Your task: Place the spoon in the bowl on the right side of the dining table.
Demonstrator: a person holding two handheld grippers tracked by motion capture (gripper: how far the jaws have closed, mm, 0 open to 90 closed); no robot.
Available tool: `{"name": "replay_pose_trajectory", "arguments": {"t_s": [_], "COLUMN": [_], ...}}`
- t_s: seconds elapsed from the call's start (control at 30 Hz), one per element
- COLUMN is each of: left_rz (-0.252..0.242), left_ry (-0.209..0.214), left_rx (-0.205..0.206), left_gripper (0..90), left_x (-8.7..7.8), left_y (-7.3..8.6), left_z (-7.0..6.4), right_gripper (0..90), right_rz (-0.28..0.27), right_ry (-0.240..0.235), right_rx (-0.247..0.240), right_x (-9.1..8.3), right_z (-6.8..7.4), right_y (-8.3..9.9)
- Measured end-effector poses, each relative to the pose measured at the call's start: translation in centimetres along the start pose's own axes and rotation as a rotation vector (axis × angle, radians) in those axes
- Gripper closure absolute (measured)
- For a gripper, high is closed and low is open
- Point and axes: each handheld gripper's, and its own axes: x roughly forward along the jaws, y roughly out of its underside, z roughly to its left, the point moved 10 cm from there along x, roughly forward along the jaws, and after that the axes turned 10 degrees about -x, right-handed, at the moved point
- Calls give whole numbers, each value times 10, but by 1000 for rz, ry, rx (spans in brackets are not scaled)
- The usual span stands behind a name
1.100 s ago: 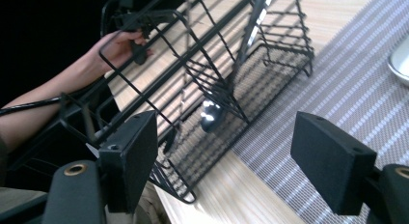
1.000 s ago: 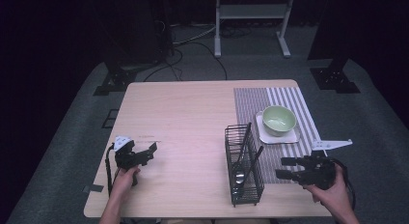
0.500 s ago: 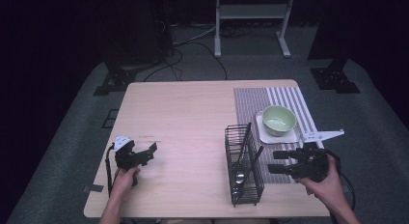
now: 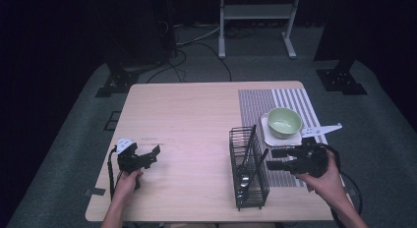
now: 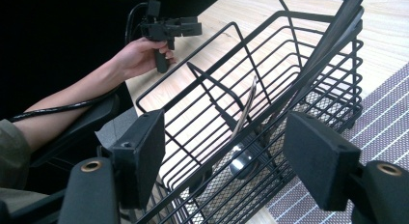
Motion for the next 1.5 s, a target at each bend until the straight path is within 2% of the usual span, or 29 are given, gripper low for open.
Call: {"name": "replay_pose_trajectory", "arguments": {"t_s": [0.2,0.5,0.53,0.57,0.67,0.7,0.73,0.77,0.8,1.07,1.5], "left_rz": [-1,0,-2,-2,-2,-2,0,0,0,-1,-1], "left_ry": [-1,0,1,1,1,1,0,0,0,1,0], "left_rx": [3,2,1,1,0,0,3,3,3,-1,-4], "left_gripper": [0,0,0,0,0,0,0,0,0,0,0], "left_x": [0,0,0,0,0,0,0,0,0,0,0], "left_y": [0,0,0,0,0,0,0,0,0,0,0], "left_z": [0,0,0,0,0,0,0,0,0,0,0], "right_gripper": [350,463,511,511,601,601,654,654,692,878,885], "right_rz": [12,28,30,30,37,37,40,40,40,37,42], "right_ry": [-4,15,21,21,29,29,35,35,37,29,44], "right_rx": [17,24,26,26,28,28,32,32,33,28,29], "right_x": [5,9,9,9,11,11,11,11,11,9,1], "right_z": [-2,-6,-7,-7,-8,-8,-8,-8,-9,-6,-2], "right_y": [-3,-9,-10,-10,-11,-11,-12,-12,-13,-16,-24]}}
